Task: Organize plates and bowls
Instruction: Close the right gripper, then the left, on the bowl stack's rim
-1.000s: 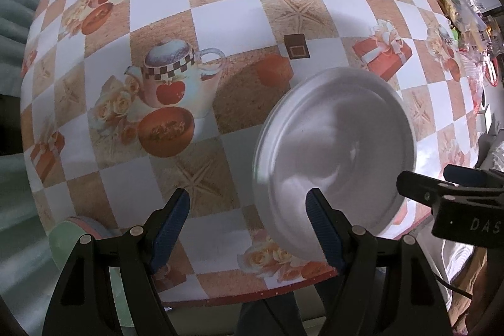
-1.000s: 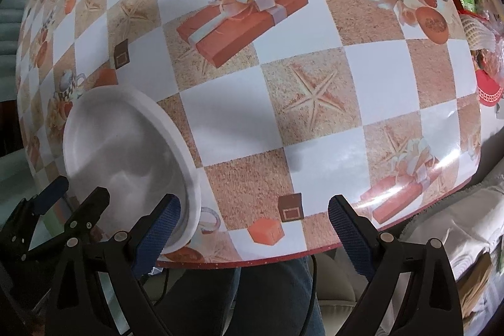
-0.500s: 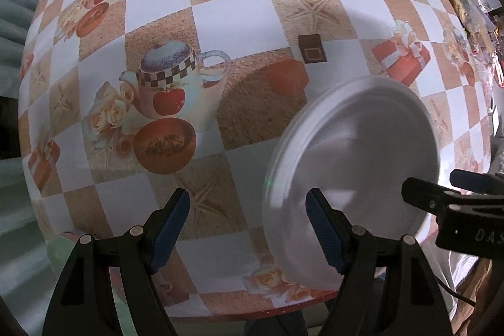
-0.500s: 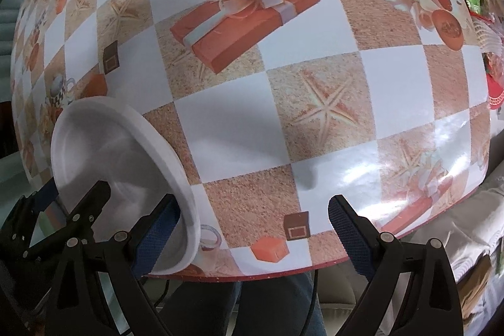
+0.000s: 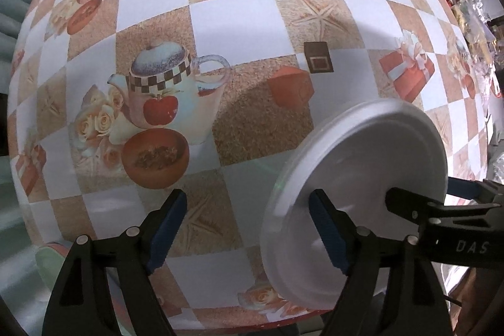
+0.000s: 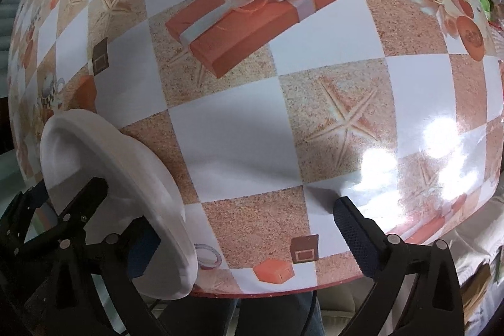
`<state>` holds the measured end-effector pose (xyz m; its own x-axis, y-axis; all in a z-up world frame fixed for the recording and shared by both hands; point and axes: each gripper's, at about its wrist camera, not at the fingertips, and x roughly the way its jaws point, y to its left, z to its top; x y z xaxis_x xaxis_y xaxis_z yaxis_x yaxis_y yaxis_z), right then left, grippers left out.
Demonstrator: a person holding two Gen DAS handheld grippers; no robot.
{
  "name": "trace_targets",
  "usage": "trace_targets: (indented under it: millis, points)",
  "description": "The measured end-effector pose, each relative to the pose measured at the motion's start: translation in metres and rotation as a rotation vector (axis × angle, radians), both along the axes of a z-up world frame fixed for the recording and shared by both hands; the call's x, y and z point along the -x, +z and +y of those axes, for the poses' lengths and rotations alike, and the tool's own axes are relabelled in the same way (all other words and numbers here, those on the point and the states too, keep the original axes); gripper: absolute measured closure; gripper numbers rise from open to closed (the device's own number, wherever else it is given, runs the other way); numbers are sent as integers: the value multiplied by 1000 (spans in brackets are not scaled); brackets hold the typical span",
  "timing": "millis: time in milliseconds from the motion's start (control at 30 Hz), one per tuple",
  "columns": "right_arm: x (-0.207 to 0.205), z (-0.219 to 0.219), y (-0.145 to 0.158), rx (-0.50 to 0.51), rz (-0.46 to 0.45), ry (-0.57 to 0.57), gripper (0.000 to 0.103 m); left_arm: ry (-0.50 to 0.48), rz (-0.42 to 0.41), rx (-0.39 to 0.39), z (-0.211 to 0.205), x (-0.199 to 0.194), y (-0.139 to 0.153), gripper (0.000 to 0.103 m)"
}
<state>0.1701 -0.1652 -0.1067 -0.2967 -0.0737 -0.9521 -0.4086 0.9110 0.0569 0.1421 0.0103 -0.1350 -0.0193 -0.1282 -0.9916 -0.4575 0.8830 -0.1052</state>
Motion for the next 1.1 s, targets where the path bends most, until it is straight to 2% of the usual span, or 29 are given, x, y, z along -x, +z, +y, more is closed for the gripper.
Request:
trace_targets:
  millis: [167,367,533,600,667,800,833,867,933,1067,1100]
  points:
    - [4,1,1,-9,2,8,0,-4,-5,2,5,-1,-2,19]
    - [-2,0,-6,-3,6,19,0,-13,-7,2,5,19,0,19]
    - [-11,8,-19,16,57,38,0,-23,1,5,-1,20,4,19]
    - [-10,8,-19,14,46,42,0,-22,1,23,-5,19,3,27]
    - [-9,9,-19,10,31,54,4,-28,-10,54,-5,21,6,37]
    - [-2,16,-10,-28,20,85,27,-66,-20,83,-14,15,9,60]
    - [-1,19,-8,-43,19,93,33,-70,-22,89,-15,14,9,63]
    - [0,21,-7,-49,18,96,35,-74,-25,95,-17,13,9,67]
    - [1,24,-7,-56,19,95,41,-81,-25,99,-20,13,9,70]
    - [0,27,-8,-57,15,90,42,-80,-25,95,-23,12,9,71]
    - [0,28,-8,-58,15,89,46,-84,-25,95,-23,12,9,71]
